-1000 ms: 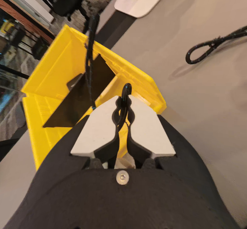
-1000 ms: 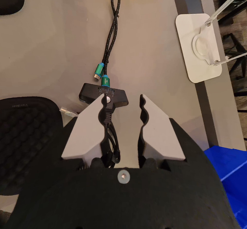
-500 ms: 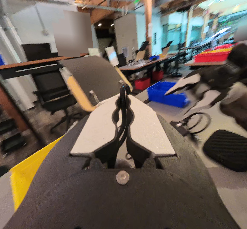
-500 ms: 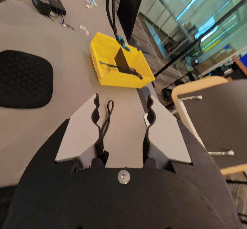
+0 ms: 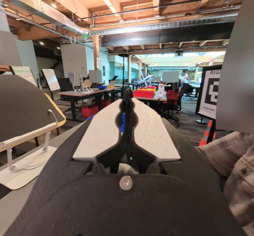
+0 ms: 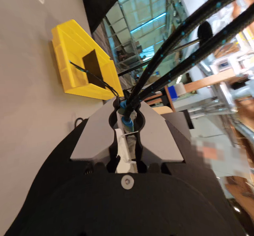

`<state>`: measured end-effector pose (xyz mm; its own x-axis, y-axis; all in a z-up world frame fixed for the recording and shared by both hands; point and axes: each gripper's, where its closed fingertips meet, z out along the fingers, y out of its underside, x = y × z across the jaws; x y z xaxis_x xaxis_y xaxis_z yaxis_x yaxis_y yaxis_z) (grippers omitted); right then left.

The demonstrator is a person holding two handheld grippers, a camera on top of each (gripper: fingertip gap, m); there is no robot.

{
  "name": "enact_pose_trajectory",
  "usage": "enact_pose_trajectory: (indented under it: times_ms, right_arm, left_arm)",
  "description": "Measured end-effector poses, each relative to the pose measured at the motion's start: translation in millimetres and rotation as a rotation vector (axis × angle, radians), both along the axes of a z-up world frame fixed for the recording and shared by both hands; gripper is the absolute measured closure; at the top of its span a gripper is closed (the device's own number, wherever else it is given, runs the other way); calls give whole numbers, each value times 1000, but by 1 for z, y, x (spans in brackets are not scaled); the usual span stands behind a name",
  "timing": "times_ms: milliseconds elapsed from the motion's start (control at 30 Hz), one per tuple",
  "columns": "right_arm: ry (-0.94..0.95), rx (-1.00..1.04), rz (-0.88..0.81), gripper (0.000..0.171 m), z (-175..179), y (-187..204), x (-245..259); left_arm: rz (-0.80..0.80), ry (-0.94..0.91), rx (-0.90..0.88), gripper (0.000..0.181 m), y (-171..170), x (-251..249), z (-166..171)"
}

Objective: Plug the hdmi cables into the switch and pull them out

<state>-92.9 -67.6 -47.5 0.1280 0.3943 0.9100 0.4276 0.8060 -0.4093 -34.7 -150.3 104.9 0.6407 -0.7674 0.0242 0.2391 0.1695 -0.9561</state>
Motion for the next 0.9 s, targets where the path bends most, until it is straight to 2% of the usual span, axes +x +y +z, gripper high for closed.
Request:
enact_pose_trajectory:
  times_ms: [133, 167, 233, 367, 433, 567, 667, 767, 900]
  right_arm:
    - [-102, -285, 160, 152, -15, -16, 3]
    - [-126, -382, 225, 152, -18, -24, 5]
    - [-127, -577, 349, 152, -16, -37, 11]
    - [-117, -862, 548, 151, -1, -54, 27]
    - [-182, -914, 584, 151, -8, -58, 34]
    - [-346, -911, 542, 152, -34, -60, 44]
    - [-425, -892, 505, 152, -48, -63, 45]
    - [-446, -882, 506, 152, -52, -70, 42]
    - [-321, -816, 393, 149, -44, -46, 31]
  left_arm:
    - [84, -26, -9, 170, 14, -25, -1]
    - [87, -4, -24, 163, 17, -30, -5]
    - [71, 35, -58, 148, 24, -38, -18]
    - [-23, 108, -161, 138, 37, -42, -56]
    - [-56, 181, -219, 127, 43, -31, -81]
    - [-97, 300, -216, 125, 45, 7, -107]
    - [-79, 366, -199, 130, 48, 28, -119]
    - [-55, 356, -179, 163, 52, 36, -123]
    - [18, 289, -160, 176, 59, 26, -111]
